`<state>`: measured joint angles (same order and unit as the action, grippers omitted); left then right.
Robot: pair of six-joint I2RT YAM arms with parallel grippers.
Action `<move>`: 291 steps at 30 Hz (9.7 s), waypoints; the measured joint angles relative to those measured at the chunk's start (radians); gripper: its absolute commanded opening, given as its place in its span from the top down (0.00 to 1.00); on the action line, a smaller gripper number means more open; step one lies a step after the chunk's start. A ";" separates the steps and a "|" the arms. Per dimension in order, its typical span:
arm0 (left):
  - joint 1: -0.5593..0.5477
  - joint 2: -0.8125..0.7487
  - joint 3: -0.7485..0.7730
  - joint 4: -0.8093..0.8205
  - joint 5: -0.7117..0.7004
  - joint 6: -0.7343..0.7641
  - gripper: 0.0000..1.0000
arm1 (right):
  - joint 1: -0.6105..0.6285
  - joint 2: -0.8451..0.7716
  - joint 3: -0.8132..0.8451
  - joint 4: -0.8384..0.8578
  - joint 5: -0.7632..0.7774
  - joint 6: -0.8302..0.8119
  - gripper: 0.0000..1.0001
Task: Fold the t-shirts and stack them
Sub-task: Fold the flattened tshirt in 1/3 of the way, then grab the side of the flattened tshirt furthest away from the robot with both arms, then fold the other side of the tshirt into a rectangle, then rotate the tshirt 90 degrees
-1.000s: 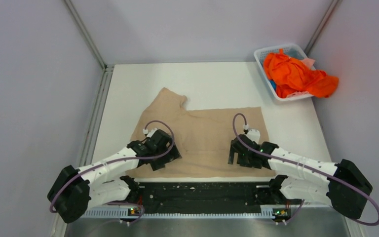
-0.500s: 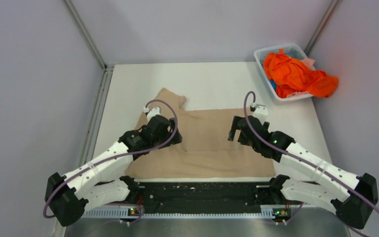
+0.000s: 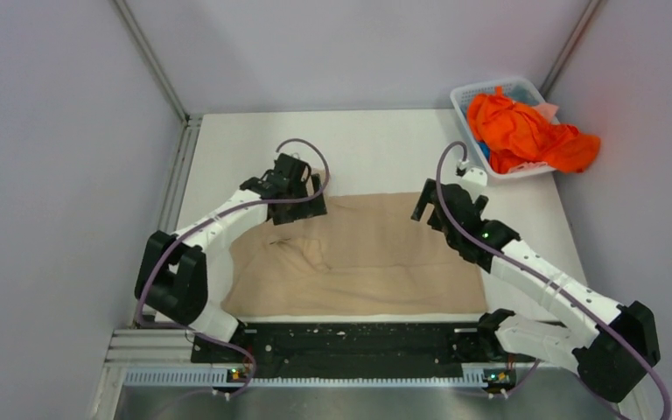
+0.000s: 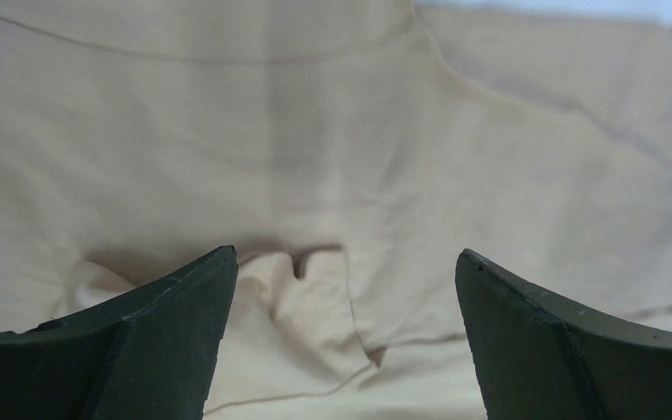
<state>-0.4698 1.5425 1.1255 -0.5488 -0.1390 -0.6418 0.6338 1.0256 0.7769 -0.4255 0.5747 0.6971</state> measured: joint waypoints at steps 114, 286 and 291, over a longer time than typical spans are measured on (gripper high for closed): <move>0.346 0.645 0.560 -0.073 -0.290 0.168 1.00 | -0.248 0.564 0.231 0.159 -0.117 -0.159 0.07; 0.087 1.167 1.127 0.648 0.517 -0.525 0.01 | 0.242 0.421 -0.105 0.342 -0.657 -0.148 0.04; 0.052 1.166 1.124 0.655 0.431 -0.534 0.01 | 0.245 0.423 -0.101 0.333 -0.650 -0.155 0.04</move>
<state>-0.4175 2.7087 2.2494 0.1062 0.2924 -1.1755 0.8787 1.4487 0.6754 -0.0929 -0.0753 0.5423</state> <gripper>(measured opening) 0.987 0.958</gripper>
